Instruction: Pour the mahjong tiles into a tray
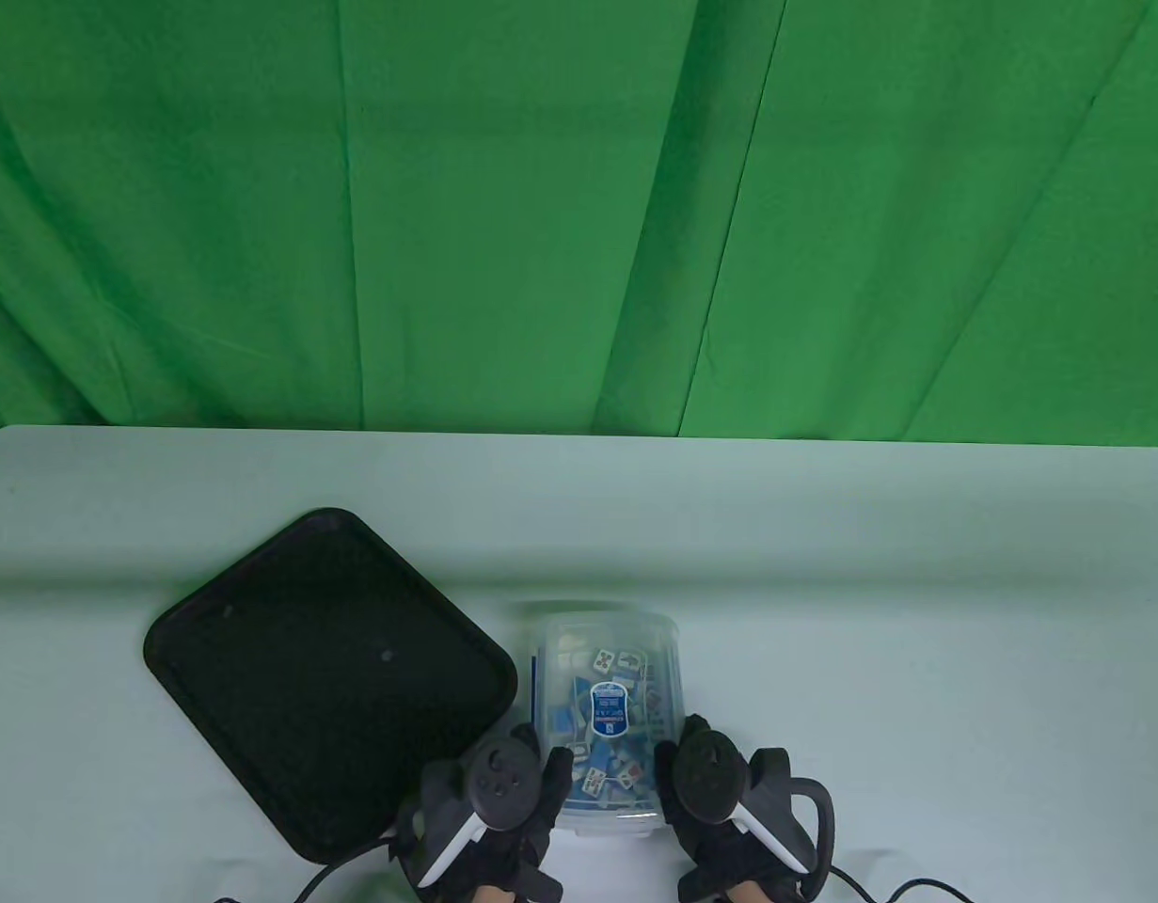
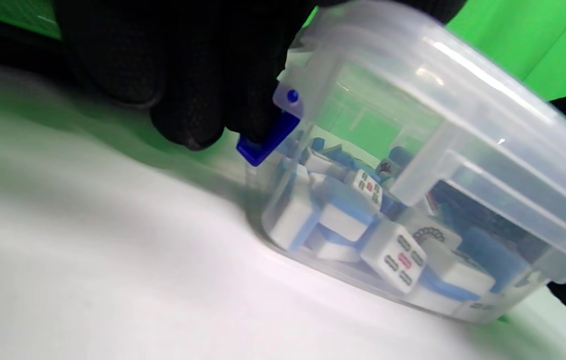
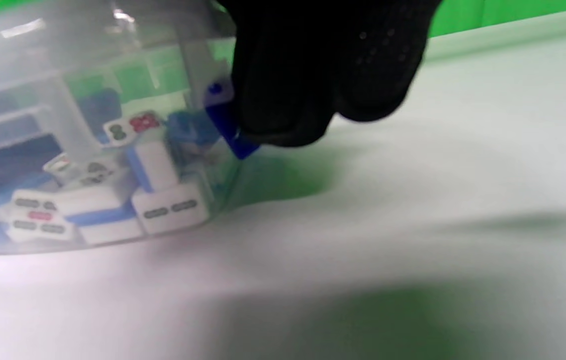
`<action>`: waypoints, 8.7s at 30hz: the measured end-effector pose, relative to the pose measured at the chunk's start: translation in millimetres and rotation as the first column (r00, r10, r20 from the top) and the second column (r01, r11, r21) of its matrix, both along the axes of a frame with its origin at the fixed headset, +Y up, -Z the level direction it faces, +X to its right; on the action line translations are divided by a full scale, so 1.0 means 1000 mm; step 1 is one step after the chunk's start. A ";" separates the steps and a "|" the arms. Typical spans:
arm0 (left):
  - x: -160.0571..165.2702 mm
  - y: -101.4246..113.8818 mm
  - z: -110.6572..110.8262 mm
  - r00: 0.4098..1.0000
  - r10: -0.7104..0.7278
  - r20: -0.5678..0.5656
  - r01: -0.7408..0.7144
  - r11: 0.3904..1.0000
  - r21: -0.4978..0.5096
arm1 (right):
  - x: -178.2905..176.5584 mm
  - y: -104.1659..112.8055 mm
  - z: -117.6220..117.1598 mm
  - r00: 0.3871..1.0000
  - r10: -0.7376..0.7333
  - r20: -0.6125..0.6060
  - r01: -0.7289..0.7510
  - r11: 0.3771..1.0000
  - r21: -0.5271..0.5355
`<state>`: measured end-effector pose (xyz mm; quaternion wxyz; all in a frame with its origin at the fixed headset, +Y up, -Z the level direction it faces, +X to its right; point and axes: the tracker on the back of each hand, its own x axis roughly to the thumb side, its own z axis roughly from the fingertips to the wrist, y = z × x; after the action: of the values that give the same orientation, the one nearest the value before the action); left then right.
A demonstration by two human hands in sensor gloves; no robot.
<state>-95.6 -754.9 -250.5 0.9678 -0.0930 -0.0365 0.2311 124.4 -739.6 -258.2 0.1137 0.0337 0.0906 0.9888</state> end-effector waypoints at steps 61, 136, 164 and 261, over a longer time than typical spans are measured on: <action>0.124 0.093 -0.012 0.987 -0.006 0.162 -0.010 0.995 0.101 | 0.137 0.059 0.018 0.944 -0.257 0.207 0.218 0.956 0.194; 0.173 0.083 -0.009 0.883 -0.412 0.224 0.393 0.911 0.127 | 0.148 0.016 0.001 0.945 -0.066 0.320 0.074 0.997 -0.013; -0.005 0.011 -0.018 0.994 0.065 0.092 -0.047 0.982 -0.183 | 0.004 0.009 -0.013 0.991 -0.118 0.060 0.126 0.978 -0.168; -0.190 0.032 -0.028 0.711 0.701 -0.046 -0.621 0.659 0.424 | 0.026 0.045 0.015 0.962 0.126 -0.242 -0.092 0.985 0.147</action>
<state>-286.1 -723.2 -278.6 0.8129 0.1394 -0.0114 0.5654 150.8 -694.9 -243.0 0.0442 0.1606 0.0390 0.9853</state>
